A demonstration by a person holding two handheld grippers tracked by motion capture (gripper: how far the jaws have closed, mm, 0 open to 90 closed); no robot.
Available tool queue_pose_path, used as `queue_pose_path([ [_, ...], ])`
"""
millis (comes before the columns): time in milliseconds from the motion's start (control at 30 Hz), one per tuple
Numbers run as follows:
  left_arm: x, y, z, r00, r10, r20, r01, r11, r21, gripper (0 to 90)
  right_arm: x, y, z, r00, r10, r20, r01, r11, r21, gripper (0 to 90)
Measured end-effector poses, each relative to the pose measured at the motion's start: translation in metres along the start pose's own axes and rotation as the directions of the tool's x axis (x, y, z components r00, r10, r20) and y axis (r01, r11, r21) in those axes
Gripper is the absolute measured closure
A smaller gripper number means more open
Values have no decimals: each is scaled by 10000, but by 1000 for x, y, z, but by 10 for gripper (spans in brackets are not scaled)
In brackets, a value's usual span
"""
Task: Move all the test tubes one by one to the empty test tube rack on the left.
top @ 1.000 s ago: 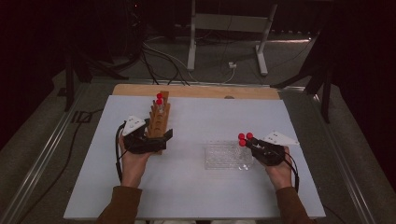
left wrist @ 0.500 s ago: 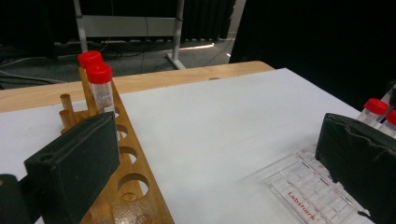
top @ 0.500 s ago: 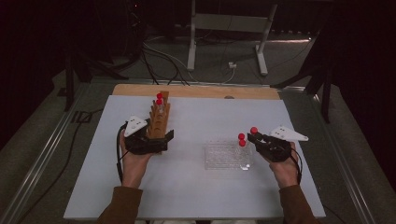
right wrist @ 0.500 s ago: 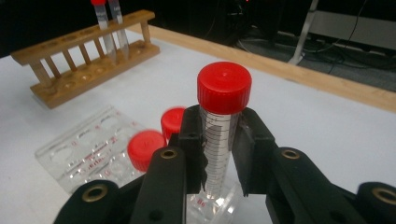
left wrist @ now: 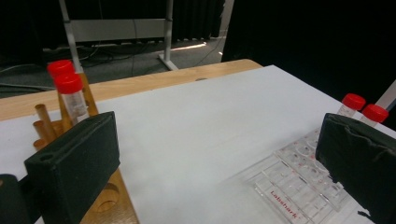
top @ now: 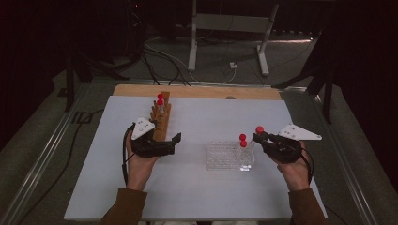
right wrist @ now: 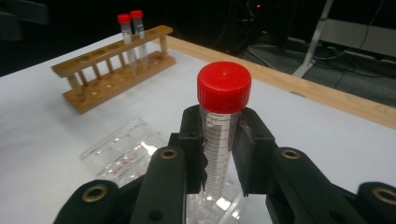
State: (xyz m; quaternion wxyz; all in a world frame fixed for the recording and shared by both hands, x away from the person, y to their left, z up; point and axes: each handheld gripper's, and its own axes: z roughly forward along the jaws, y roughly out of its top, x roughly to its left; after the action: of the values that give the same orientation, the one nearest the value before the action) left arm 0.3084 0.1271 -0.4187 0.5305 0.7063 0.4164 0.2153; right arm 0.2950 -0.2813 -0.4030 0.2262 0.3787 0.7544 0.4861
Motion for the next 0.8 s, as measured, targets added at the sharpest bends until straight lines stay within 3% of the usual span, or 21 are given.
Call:
queue_pose_path([
  [267, -11, -2, 5, 9994, 151, 307, -151, 9999, -3, 7, 11, 4, -5, 9984, 39, -568, -34, 10000, 83, 745],
  [500, -30, -2, 12, 9960, 418, 793, -419, 9991, -1, 8, 24, 9, 1, 9953, -121, -962, 135, 9998, 135, 744],
  [800, -64, -6, 35, 9799, 1064, 1686, -1147, 9926, 405, 31, 40, 16, 20, 9895, -148, -1439, 178, 9997, 191, 744],
])
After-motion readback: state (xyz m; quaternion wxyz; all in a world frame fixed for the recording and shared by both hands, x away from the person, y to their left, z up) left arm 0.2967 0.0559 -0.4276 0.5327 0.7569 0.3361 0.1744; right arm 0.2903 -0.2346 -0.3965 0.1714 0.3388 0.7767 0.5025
